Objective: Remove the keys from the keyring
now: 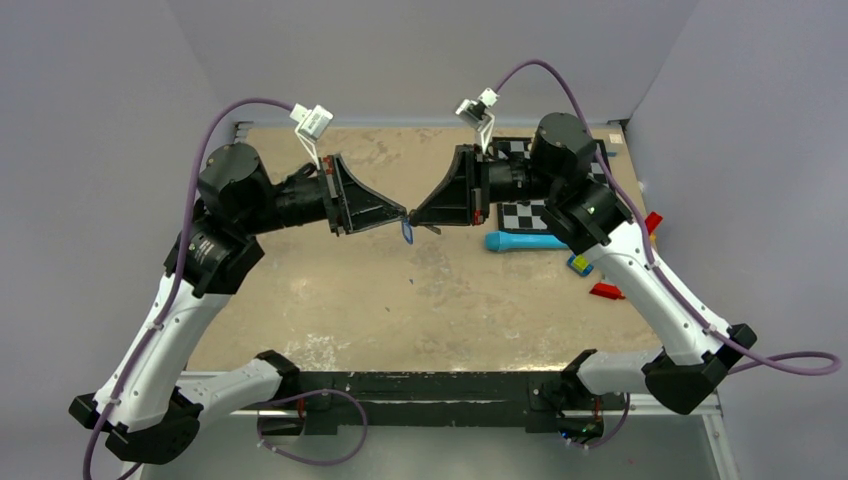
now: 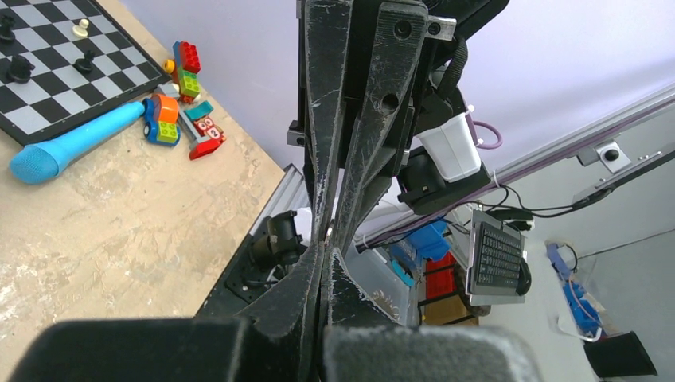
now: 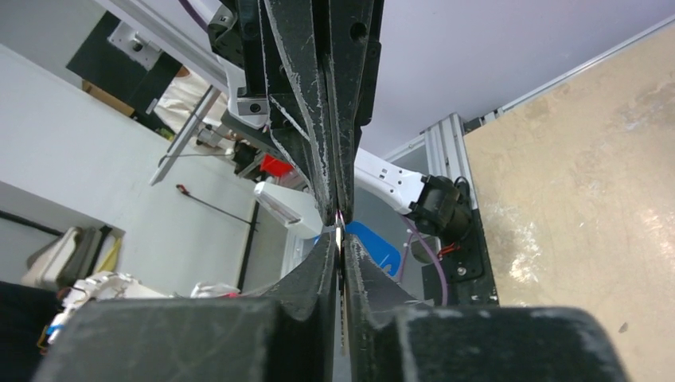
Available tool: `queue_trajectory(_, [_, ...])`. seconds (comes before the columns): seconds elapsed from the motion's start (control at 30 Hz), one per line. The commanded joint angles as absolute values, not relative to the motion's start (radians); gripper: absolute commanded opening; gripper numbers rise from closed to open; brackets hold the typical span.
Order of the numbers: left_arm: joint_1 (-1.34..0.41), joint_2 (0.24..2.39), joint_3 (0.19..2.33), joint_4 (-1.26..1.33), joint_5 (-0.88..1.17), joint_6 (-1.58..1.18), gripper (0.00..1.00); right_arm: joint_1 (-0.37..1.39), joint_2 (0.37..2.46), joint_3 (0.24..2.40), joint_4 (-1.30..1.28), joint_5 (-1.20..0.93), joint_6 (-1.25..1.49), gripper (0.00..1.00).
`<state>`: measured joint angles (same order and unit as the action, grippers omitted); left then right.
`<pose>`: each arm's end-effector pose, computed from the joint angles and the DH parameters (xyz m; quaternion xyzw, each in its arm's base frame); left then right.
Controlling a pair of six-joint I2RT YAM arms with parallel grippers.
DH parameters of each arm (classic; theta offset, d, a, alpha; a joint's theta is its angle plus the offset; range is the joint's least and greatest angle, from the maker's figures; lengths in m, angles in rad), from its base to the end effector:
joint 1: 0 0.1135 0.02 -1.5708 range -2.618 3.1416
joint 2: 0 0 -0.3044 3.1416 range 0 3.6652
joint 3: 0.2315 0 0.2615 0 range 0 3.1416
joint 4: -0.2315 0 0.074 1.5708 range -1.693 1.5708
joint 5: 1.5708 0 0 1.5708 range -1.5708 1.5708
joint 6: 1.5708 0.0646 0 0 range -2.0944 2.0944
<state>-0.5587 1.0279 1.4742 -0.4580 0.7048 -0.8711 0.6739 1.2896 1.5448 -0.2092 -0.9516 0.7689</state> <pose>0.1386 -0.1360 0.5367 0.1358 0.6971 -0.6179 0.3373 0.1844 0.2146 0.5334 -0.3017 0.6290 0.6621 0.2738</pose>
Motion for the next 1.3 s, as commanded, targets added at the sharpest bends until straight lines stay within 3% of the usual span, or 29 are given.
queue_trajectory(0.0, [-0.563, 1.022, 1.473, -0.411, 0.703, -0.887, 0.0, 0.675, 1.292, 1.586, -0.183, -0.982, 0.757, 0.04])
queue_trajectory(0.07, [-0.563, 1.023, 1.473, -0.41, 0.702, -0.889, 0.0, 0.675, 1.289, 1.577, -0.178, -0.98, 0.76, 0.0])
queue_trajectory(0.73, [-0.563, 0.931, 1.394, -0.276, 0.427, -1.003, 0.0, 0.678, 1.297, 1.564, 0.077, -0.808, 0.929, 0.0])
queue_trajectory(1.17, [-0.563, 0.946, 1.393, -0.269, 0.472, -1.005, 0.0, 0.686, 1.314, 1.566, 0.091, -0.8, 0.926, 0.0])
queue_trajectory(1.23, [-0.563, 0.947, 1.394, -0.283, 0.489, -0.995, 0.07, 0.687, 1.304, 1.556, 0.068, -0.802, 0.908, 0.0])
queue_trajectory(1.27, [-0.562, 0.946, 1.395, -0.292, 0.499, -0.987, 0.15, 0.686, 1.296, 1.55, 0.052, -0.802, 0.898, 0.0])
